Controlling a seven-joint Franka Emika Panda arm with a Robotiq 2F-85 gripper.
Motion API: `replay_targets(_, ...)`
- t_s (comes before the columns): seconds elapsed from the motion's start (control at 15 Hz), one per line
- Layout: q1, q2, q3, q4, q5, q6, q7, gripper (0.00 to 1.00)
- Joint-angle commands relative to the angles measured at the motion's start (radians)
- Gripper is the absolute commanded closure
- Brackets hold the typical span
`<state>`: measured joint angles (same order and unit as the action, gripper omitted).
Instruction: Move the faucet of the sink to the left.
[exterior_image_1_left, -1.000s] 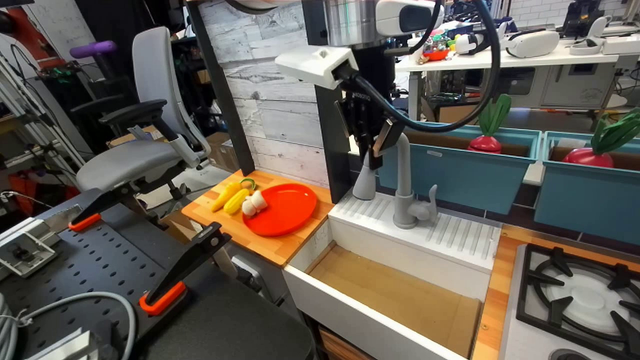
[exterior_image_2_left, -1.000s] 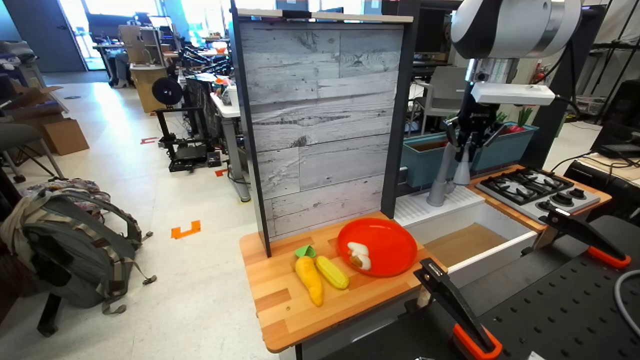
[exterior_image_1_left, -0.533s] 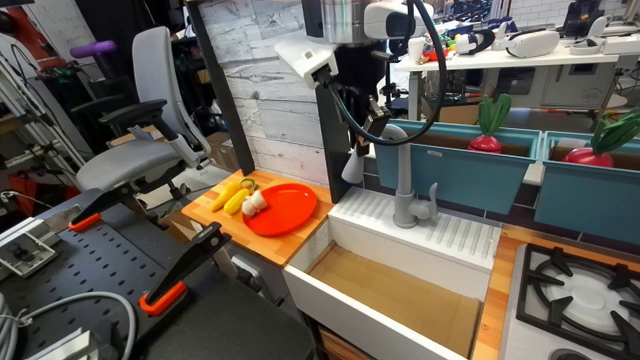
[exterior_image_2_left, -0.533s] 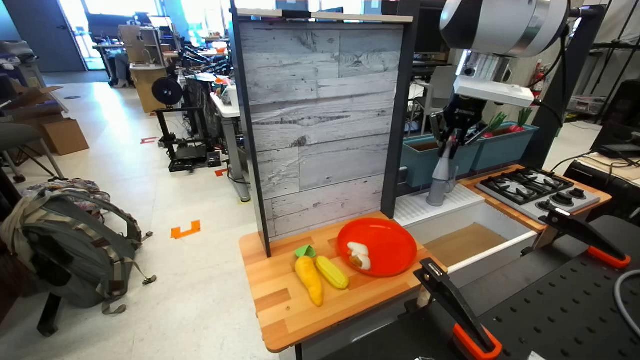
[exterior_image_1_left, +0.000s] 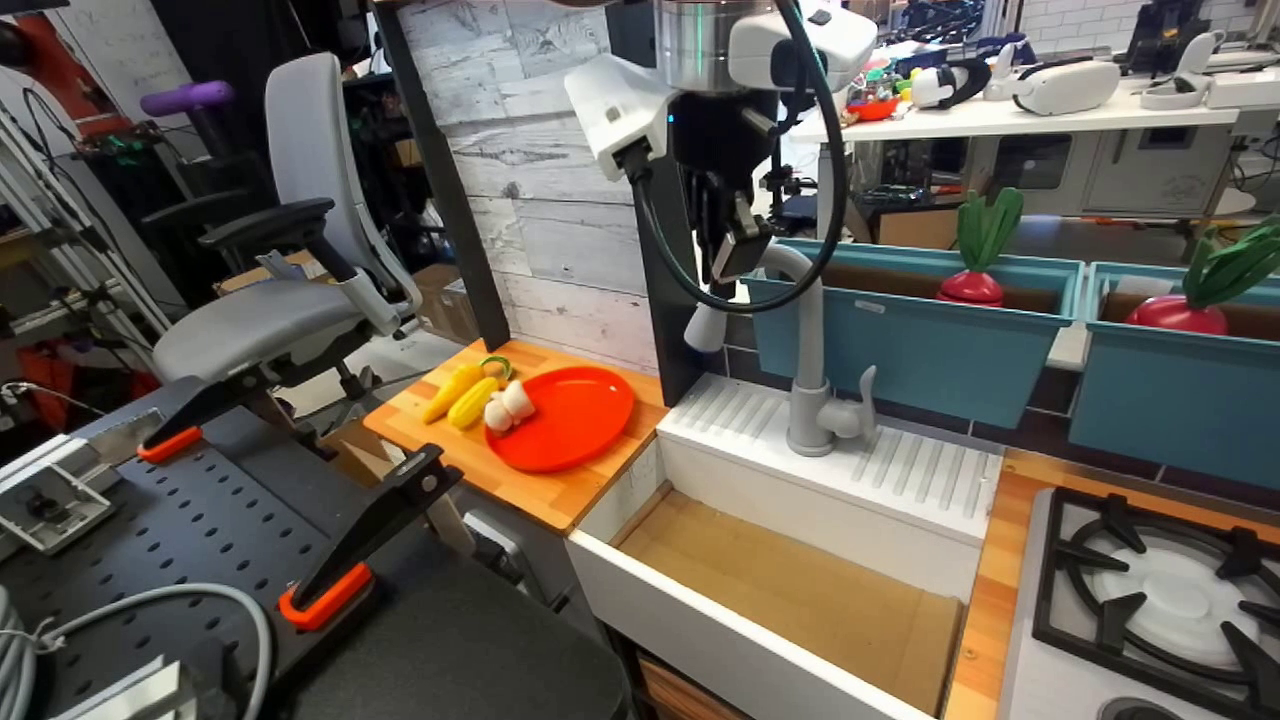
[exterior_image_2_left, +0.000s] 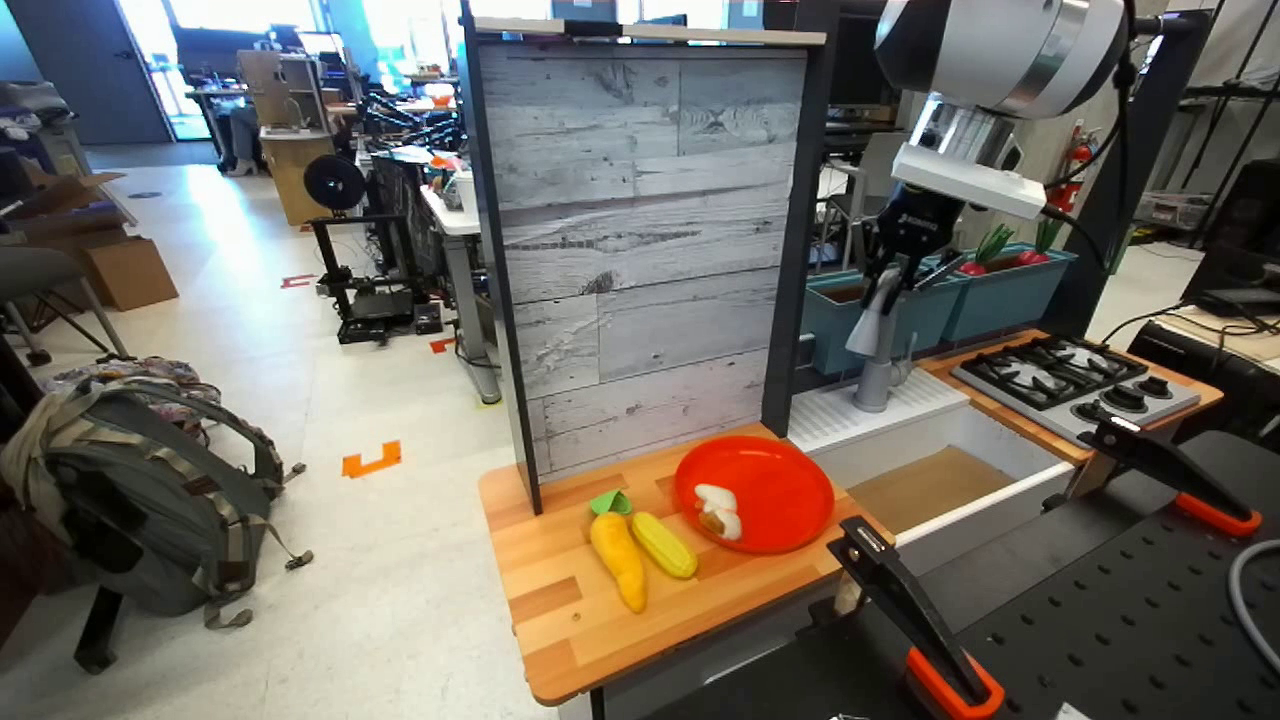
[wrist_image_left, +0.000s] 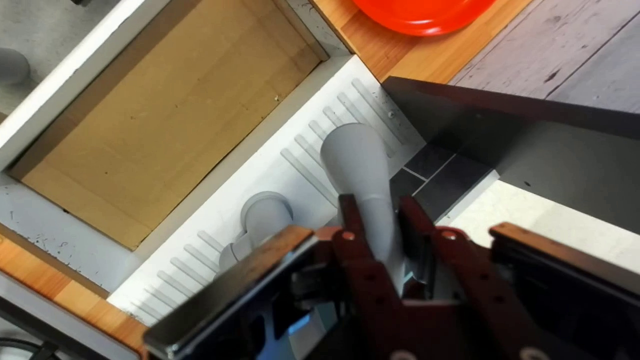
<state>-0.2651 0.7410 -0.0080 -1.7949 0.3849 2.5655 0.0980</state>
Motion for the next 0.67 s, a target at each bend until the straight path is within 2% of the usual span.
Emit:
replay_targets(0.0,0.004,-0.009,0.043,0.064,0.046,-0.024,0.026,0.5)
replay_targets(0.13,0.009,-0.013,0.042,0.062,0.039,-0.018,0.027,0.42)
replay_targets(0.53,0.014,-0.019,0.049,0.07,0.038,-0.021,0.036,0.0)
replay_targets(0.6,0.013,-0.022,0.051,0.07,0.038,-0.021,0.036,0.0)
